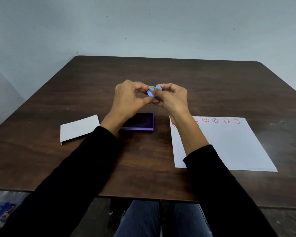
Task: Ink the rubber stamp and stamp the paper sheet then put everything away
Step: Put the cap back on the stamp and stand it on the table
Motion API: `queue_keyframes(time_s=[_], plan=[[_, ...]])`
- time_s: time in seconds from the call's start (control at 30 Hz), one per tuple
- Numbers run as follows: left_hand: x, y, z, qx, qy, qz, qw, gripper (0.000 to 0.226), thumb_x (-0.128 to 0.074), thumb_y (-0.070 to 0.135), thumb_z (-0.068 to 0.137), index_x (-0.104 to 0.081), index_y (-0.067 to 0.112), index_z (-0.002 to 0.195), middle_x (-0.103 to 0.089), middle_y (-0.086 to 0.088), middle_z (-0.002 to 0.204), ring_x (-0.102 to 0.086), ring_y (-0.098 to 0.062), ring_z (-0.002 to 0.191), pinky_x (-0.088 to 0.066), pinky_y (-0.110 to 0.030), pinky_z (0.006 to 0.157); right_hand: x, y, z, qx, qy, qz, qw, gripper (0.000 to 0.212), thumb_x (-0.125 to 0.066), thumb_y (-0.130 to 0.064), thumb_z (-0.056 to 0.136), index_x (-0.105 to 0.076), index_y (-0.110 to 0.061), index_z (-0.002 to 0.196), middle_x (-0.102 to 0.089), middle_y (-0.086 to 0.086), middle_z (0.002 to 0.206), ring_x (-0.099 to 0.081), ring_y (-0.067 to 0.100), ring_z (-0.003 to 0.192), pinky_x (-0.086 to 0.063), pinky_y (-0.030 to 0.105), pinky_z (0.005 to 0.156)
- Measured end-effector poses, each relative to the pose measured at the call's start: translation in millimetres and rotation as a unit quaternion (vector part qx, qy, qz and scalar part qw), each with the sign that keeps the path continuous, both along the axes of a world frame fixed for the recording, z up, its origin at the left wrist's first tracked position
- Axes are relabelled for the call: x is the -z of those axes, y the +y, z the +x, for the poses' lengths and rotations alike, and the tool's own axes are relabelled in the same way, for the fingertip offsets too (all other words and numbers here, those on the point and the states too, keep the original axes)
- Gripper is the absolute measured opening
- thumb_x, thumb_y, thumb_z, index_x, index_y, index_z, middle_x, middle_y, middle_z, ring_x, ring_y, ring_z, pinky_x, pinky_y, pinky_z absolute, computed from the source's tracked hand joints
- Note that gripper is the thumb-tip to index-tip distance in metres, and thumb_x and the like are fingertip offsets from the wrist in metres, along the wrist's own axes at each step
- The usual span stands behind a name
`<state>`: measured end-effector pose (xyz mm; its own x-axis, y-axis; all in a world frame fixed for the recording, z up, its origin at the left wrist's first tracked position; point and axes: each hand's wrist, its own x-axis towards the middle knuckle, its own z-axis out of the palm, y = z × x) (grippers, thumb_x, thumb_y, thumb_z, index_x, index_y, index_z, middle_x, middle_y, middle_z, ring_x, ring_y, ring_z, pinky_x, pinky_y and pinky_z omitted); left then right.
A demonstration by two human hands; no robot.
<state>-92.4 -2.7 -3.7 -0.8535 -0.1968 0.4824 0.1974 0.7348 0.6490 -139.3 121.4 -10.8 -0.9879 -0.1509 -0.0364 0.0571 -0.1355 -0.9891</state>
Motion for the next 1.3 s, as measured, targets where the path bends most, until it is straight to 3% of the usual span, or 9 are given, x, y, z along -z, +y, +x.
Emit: queue_keyframes(time_s=[0.17,0.27,0.37,0.73,0.9,1.0,1.1,1.17,1.3], plan=[[-7,-18,0,0.08,-0.136,-0.029,0.987,0.064,-0.086,0.049,0.047,-0.068,0.029,0.105,-0.07,0.015,0.094,-0.058,0.012,0.094,-0.04,-0.007,0.081,-3,16,-3,0.007,0.057,0.155,0.986,0.018,-0.082,-0.014,0.068,-0.068,-0.011,0.08,-0.073,0.005,0.073,-0.072,0.013,0.07,-0.06,0.026,0.065],[-9,-30,1,0.103,-0.241,-0.044,0.964,0.089,-0.084,0.058,0.032,-0.061,0.033,0.114,-0.064,0.018,0.11,-0.052,0.003,0.109,-0.034,-0.018,0.09,-3,22,-5,0.029,0.116,0.248,0.961,0.021,-0.083,-0.013,0.066,-0.069,-0.016,0.081,-0.068,-0.003,0.07,-0.067,0.006,0.068,-0.055,0.019,0.064],[-10,-33,0,0.125,-0.311,-0.066,0.94,0.087,-0.087,0.055,0.032,-0.059,0.036,0.113,-0.055,0.02,0.117,-0.045,-0.003,0.115,-0.033,-0.024,0.092,-1,21,-4,-0.003,0.131,0.294,0.947,0.023,-0.081,-0.011,0.067,-0.07,-0.015,0.087,-0.066,-0.003,0.073,-0.065,0.007,0.069,-0.055,0.02,0.065],[-10,-29,-1,0.142,-0.359,-0.131,0.913,0.08,-0.086,0.054,0.033,-0.056,0.04,0.106,-0.048,0.015,0.108,-0.047,-0.004,0.095,-0.038,-0.017,0.067,0,22,-3,-0.05,0.13,0.363,0.921,0.029,-0.078,-0.009,0.071,-0.07,-0.011,0.098,-0.072,0.008,0.093,-0.065,0.014,0.083,-0.056,0.028,0.079],[-7,-29,1,0.129,-0.359,-0.155,0.911,0.08,-0.088,0.049,0.034,-0.055,0.041,0.106,-0.04,0.006,0.123,-0.038,-0.017,0.116,-0.04,-0.031,0.092,-19,47,5,-0.039,0.147,0.35,0.925,0.052,-0.082,-0.023,0.066,-0.063,-0.017,0.114,-0.065,0.006,0.117,-0.059,0.013,0.099,-0.049,0.026,0.083],[-7,-29,2,0.123,-0.371,-0.159,0.907,0.081,-0.09,0.046,0.035,-0.056,0.041,0.108,-0.028,0.005,0.141,-0.025,-0.019,0.131,-0.034,-0.038,0.103,-25,77,8,-0.078,0.073,0.546,0.831,0.078,-0.08,-0.047,0.061,-0.05,-0.018,0.126,-0.051,0.009,0.136,-0.047,0.025,0.119,-0.044,0.038,0.094],[-5,-28,0,0.13,-0.372,-0.157,0.906,0.081,-0.09,0.046,0.035,-0.055,0.04,0.108,-0.036,0.008,0.132,-0.038,-0.014,0.119,-0.039,-0.03,0.092,-18,94,17,-0.14,-0.067,0.662,0.733,0.096,-0.078,-0.059,0.057,-0.039,-0.021,0.135,-0.034,0.012,0.149,-0.033,0.036,0.134,-0.035,0.055,0.106],[-5,-29,-1,0.136,-0.367,-0.151,0.908,0.079,-0.089,0.048,0.034,-0.055,0.04,0.105,-0.044,0.009,0.122,-0.047,-0.012,0.108,-0.043,-0.029,0.085,-12,96,18,-0.15,-0.087,0.66,0.731,0.101,-0.079,-0.053,0.06,-0.027,-0.025,0.142,-0.021,0.011,0.156,-0.026,0.038,0.139,-0.029,0.059,0.109],[-5,-29,-2,0.148,-0.362,-0.14,0.91,0.074,-0.089,0.049,0.033,-0.056,0.042,0.099,-0.05,0.011,0.112,-0.051,-0.007,0.096,-0.045,-0.027,0.074,-14,96,4,-0.154,-0.071,0.643,0.747,0.093,-0.078,-0.046,0.066,-0.03,-0.021,0.141,-0.029,0.011,0.152,-0.034,0.035,0.135,-0.035,0.054,0.108]])
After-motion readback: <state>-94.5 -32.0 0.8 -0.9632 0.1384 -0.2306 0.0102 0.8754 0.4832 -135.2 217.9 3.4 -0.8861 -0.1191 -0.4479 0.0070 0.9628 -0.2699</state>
